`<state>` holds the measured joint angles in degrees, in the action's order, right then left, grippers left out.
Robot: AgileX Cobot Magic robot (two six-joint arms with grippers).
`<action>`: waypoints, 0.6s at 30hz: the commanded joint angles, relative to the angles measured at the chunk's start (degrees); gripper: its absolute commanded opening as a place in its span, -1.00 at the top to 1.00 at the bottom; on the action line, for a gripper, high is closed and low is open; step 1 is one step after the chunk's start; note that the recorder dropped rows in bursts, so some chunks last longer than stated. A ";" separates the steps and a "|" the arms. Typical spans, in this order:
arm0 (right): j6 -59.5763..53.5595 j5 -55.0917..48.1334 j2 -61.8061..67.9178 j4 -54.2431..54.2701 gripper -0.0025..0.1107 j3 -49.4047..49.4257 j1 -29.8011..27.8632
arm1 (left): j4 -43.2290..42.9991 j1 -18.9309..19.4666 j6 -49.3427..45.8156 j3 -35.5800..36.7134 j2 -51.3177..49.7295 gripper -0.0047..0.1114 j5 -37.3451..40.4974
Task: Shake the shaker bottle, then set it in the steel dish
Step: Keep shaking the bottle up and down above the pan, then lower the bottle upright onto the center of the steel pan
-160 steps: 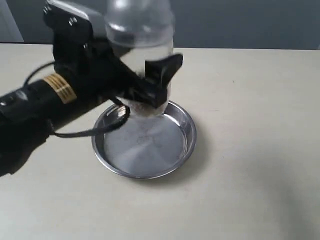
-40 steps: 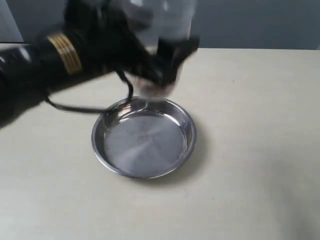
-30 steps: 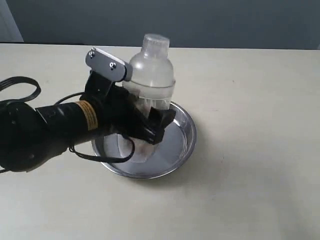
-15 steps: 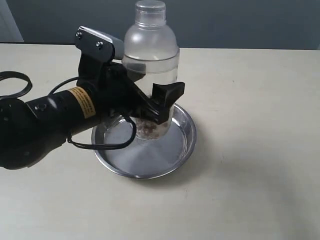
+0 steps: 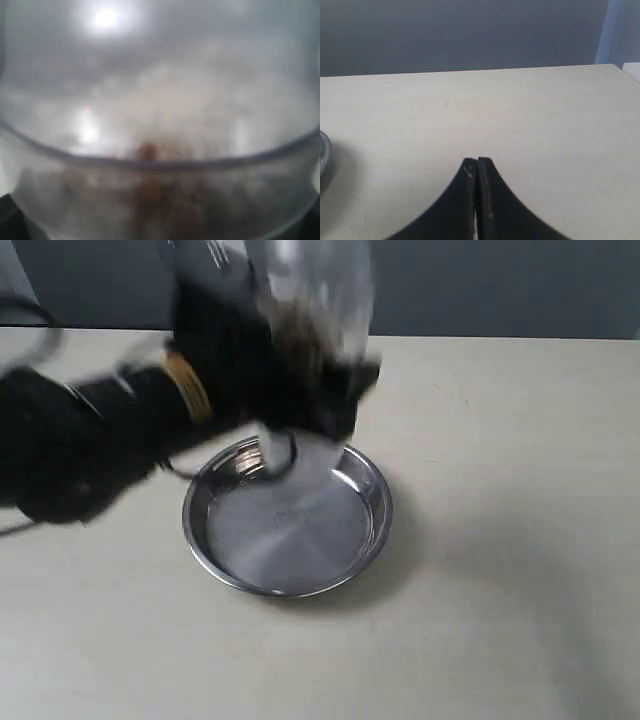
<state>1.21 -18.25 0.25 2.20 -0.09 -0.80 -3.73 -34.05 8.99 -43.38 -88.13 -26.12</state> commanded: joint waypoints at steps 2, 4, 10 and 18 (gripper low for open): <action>-0.07 0.67 -0.25 0.05 0.97 0.09 0.21 | -4.85 -0.42 4.53 3.23 -0.29 0.91 -11.05; -0.07 0.67 -0.25 0.05 0.97 0.09 0.21 | -4.52 -0.29 4.53 3.23 1.66 0.91 -12.22; -0.07 0.67 -0.25 0.05 0.97 0.09 0.21 | -4.77 -0.29 4.34 3.23 2.03 0.91 -11.92; -0.07 0.67 -0.25 0.05 0.97 0.09 0.21 | -5.83 -0.29 -1.31 5.66 1.17 0.91 -19.41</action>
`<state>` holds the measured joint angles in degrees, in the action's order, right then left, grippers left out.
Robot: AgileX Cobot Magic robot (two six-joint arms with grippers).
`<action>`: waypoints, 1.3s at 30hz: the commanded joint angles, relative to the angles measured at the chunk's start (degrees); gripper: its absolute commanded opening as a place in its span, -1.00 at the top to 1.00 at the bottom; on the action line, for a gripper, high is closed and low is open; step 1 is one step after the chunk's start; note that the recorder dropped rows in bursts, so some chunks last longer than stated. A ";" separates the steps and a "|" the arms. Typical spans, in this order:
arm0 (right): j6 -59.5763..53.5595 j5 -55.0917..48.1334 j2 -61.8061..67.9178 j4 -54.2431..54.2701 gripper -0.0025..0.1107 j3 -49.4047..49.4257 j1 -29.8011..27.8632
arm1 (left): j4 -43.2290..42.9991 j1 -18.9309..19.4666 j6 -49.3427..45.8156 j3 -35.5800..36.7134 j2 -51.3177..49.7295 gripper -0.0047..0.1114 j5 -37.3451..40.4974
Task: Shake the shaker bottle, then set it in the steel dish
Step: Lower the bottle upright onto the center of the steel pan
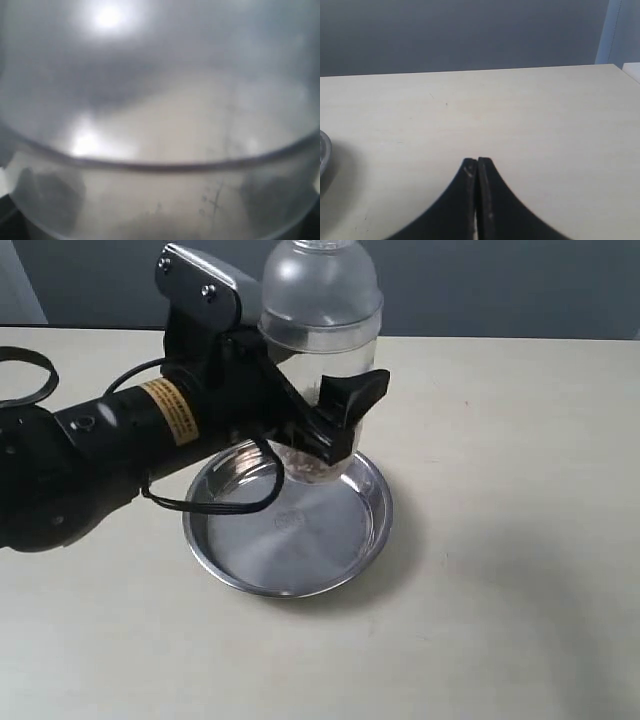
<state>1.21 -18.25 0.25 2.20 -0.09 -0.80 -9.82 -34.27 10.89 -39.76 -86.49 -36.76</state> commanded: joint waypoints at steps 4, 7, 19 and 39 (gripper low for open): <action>-0.07 0.67 -0.25 0.05 0.97 0.09 0.21 | 5.08 -0.07 -4.04 6.90 -3.59 0.91 -21.88; -0.07 0.67 -0.25 0.05 0.97 0.09 0.21 | 7.11 -0.07 -6.96 8.47 -7.42 0.91 -26.97; -0.07 0.67 -0.25 0.05 0.97 0.09 0.21 | 9.82 -0.07 -5.07 8.56 -18.50 0.91 -31.77; -0.07 0.67 -0.25 0.05 0.97 0.09 0.21 | 15.66 0.05 -5.33 8.23 -23.89 0.91 -32.38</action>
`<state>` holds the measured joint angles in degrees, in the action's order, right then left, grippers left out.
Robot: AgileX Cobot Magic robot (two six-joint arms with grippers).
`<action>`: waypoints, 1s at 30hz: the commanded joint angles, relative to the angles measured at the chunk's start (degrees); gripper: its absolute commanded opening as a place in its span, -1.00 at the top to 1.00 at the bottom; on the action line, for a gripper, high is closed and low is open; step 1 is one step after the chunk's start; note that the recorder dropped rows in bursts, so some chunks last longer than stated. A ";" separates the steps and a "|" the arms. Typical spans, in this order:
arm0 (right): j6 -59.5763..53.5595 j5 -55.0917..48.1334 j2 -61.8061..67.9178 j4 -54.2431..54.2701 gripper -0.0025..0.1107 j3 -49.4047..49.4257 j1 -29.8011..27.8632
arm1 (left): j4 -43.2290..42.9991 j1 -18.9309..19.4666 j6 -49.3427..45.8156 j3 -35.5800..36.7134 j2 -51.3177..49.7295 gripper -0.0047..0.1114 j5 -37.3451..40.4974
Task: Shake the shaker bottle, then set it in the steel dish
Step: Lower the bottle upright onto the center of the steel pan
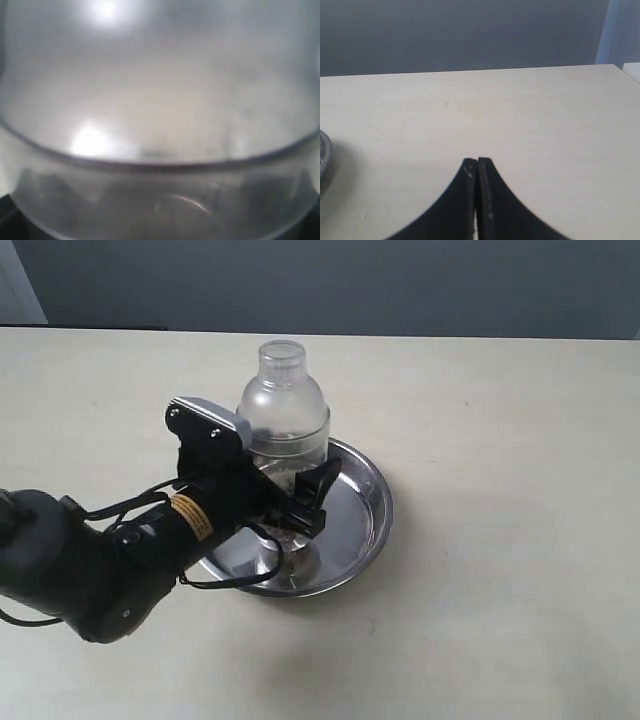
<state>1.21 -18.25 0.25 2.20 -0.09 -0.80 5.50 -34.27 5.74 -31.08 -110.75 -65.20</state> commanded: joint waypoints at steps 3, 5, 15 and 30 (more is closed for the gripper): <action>-0.07 0.67 -0.25 0.05 0.97 0.09 0.21 | 0.34 0.05 -0.42 -0.45 0.37 0.91 -2.99; -0.07 0.67 -0.25 0.05 0.97 0.09 0.21 | 0.34 0.05 -0.42 -0.45 0.28 0.91 -2.27; -0.07 0.67 -0.25 0.05 0.97 0.09 0.21 | 0.22 0.05 -1.09 -0.45 0.13 -0.31 -0.73; -0.07 0.67 -0.25 0.05 0.97 0.09 0.21 | -6.59 0.05 -1.78 -0.45 0.13 -0.90 -0.71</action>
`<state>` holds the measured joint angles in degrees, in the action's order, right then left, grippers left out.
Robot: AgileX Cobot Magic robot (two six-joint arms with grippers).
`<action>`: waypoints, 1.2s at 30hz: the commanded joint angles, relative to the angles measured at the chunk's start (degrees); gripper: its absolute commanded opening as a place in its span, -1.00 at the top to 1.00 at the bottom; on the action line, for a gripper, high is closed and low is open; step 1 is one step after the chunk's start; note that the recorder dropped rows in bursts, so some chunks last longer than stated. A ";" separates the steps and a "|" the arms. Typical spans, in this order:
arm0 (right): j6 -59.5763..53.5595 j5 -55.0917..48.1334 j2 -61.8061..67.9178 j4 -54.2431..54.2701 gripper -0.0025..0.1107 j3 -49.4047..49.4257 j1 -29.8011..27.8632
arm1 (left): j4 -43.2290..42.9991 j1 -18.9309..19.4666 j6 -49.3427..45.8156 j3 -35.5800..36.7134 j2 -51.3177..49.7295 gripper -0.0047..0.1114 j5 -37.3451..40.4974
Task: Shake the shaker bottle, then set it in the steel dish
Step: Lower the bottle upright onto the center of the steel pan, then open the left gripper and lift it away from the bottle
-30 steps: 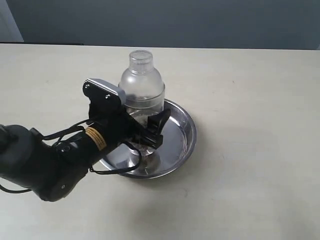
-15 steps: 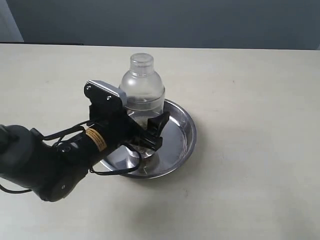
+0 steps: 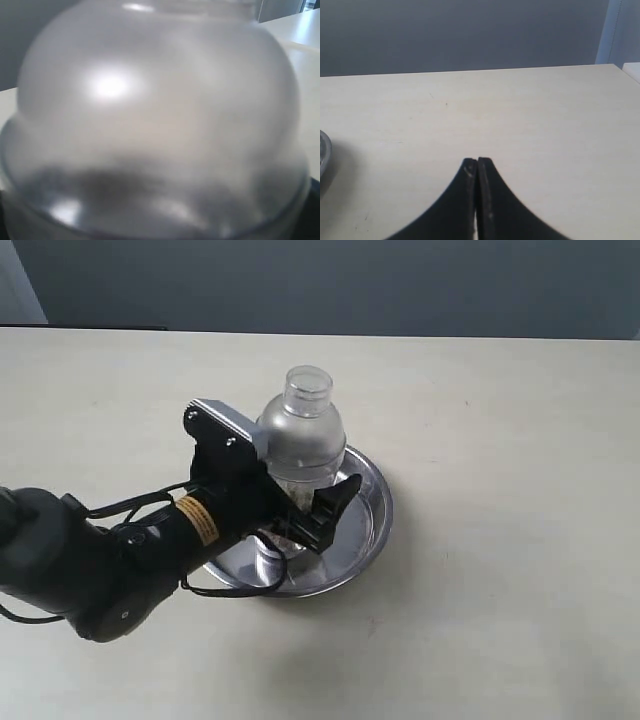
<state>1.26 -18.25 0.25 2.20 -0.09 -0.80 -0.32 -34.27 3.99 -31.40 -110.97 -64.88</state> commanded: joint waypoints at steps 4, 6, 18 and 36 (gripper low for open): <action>-0.12 0.67 -0.25 0.05 0.97 0.09 0.21 | 1.12 0.05 -0.03 -0.13 0.35 -0.90 -2.42; -0.12 0.67 -0.25 0.05 0.97 0.09 0.21 | 1.92 0.05 -0.13 -0.13 0.35 -0.90 -2.85; -0.12 0.67 -0.25 0.05 0.97 0.09 0.21 | 5.55 0.05 -3.16 -0.13 4.50 -0.90 -3.87; -0.12 0.67 -0.25 0.05 0.97 0.09 0.21 | 5.76 0.05 -5.46 -0.13 11.95 -0.89 -0.69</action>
<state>1.26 -18.25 0.25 2.20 -0.09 -0.80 4.60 -34.27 -0.92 -31.44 -99.72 -65.99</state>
